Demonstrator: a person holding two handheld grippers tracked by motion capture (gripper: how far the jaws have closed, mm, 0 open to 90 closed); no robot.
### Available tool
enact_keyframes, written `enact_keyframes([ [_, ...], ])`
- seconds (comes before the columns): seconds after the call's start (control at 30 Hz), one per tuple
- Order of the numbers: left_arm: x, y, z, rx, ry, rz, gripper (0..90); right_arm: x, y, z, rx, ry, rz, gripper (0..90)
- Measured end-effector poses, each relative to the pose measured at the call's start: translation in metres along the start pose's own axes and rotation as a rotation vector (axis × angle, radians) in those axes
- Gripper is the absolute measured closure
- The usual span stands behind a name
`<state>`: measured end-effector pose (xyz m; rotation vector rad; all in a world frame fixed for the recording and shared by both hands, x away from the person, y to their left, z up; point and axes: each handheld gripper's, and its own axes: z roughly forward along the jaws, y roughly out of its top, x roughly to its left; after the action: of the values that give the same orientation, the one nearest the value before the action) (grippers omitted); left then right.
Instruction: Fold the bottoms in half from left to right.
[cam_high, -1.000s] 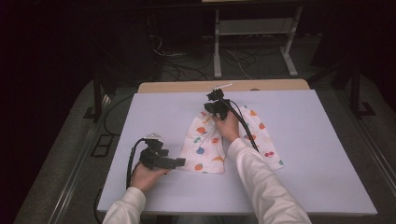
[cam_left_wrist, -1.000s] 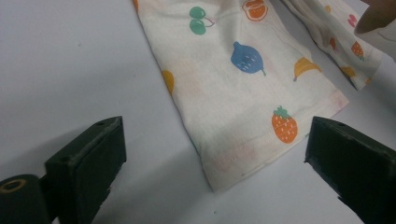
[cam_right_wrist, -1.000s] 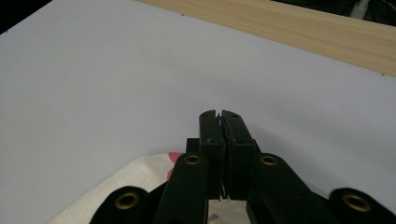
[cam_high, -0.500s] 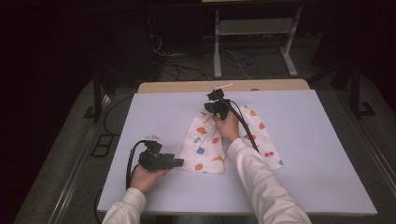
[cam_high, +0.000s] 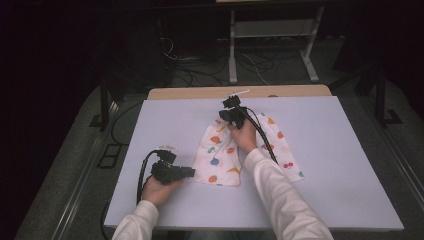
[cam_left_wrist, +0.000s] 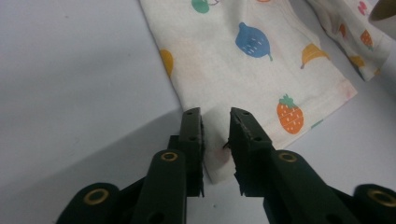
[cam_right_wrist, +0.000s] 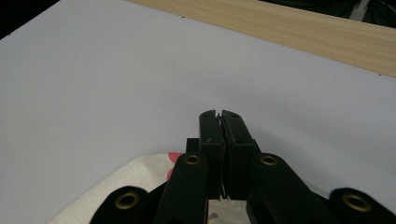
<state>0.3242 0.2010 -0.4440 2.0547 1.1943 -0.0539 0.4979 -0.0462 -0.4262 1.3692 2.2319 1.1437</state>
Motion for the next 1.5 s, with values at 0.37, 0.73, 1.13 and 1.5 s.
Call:
enact_keyframes([
  [0.37, -0.006, 0.003, 0.007, 0.020, -0.005, 0.024, 88.3, -0.001, 0.001, -0.003, -0.007, 0.002, 0.002, 86.7],
  [0.73, -0.021, 0.007, 0.004, 0.017, -0.029, 0.092, 89.0, -0.002, 0.001, -0.004, -0.014, 0.005, 0.005, 86.7],
  [1.13, -0.045, 0.017, 0.004, -0.001, -0.063, 0.158, 89.1, -0.009, 0.005, -0.010, -0.029, 0.013, 0.030, 86.7],
  [1.5, -0.064, 0.028, 0.003, -0.018, -0.105, 0.202, 89.1, -0.019, 0.008, -0.018, -0.035, 0.013, 0.038, 86.7],
])
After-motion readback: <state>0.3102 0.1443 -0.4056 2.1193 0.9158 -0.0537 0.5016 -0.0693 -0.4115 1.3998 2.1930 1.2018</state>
